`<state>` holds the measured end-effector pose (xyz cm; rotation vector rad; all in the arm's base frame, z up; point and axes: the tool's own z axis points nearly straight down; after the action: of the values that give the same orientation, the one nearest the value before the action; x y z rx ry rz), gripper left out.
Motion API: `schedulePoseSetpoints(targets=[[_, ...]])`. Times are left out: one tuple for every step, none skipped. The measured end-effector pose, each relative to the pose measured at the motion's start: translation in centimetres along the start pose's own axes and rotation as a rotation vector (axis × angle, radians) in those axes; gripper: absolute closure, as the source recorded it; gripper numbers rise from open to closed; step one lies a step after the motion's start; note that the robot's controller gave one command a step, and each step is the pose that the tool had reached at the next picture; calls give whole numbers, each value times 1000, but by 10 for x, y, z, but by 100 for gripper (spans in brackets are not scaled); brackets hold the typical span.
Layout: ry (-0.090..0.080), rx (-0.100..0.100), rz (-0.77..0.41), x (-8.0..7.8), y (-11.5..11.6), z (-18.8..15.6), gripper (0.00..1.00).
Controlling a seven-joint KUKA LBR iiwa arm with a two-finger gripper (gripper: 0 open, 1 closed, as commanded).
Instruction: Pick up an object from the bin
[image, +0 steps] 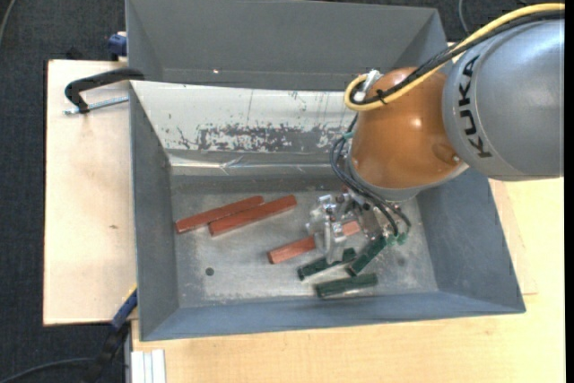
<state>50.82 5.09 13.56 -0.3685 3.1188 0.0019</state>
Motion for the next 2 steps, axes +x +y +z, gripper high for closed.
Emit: schedulePoseSetpoints(targets=[[-3, 0, 0, -1, 0, -17, 100], [-2, 1, 0, -1, 0, -33, 100]])
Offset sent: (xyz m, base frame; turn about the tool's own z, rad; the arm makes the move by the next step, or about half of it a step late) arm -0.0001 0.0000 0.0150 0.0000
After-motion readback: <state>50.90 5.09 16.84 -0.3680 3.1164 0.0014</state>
